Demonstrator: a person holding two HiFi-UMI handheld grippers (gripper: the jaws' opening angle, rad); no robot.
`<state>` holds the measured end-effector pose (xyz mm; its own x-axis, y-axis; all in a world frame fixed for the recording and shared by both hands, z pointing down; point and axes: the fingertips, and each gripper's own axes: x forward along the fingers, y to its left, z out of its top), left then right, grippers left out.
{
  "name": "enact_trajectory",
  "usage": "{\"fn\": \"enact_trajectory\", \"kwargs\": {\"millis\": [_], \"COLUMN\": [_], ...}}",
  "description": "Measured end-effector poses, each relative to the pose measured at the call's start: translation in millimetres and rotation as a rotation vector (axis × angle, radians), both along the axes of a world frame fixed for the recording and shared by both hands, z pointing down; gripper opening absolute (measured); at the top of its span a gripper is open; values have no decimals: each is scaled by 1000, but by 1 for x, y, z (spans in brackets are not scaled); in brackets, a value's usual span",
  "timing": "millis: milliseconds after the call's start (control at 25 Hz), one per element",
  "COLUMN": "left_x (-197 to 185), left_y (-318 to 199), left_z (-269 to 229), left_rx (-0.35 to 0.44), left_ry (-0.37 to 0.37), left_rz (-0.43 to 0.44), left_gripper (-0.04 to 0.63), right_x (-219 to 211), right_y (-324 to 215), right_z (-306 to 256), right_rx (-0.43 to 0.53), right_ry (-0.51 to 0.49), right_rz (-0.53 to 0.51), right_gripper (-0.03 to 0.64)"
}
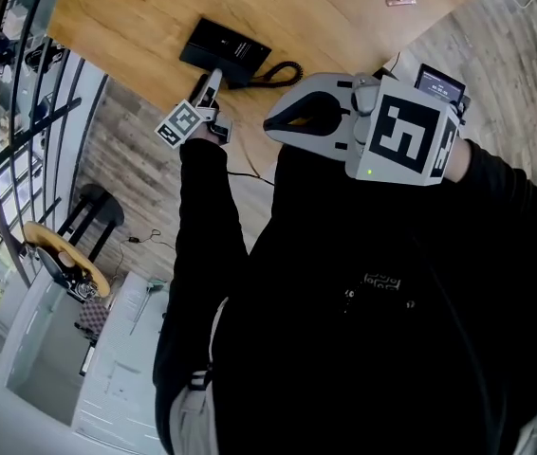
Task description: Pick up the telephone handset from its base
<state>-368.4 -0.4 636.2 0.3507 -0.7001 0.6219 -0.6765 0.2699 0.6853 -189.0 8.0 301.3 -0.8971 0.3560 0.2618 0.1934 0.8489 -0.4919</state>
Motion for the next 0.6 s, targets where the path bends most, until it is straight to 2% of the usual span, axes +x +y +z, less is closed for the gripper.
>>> {"fn": "enact_trajectory", "kwargs": {"millis": [160, 600], "left_x": [4, -1], "left_y": [-1, -8], "left_z": [6, 15], "left_rx": [20, 61], "left_ry": [43, 116], "left_rz": [19, -6], "left_gripper": [282, 282], "right_x": [2, 3], "right_y": [0, -2], "right_z": [2, 8], "right_rx": [-2, -11], "right_ry": [2, 25], "right_rz": [5, 33], "right_gripper": [18, 18]}}
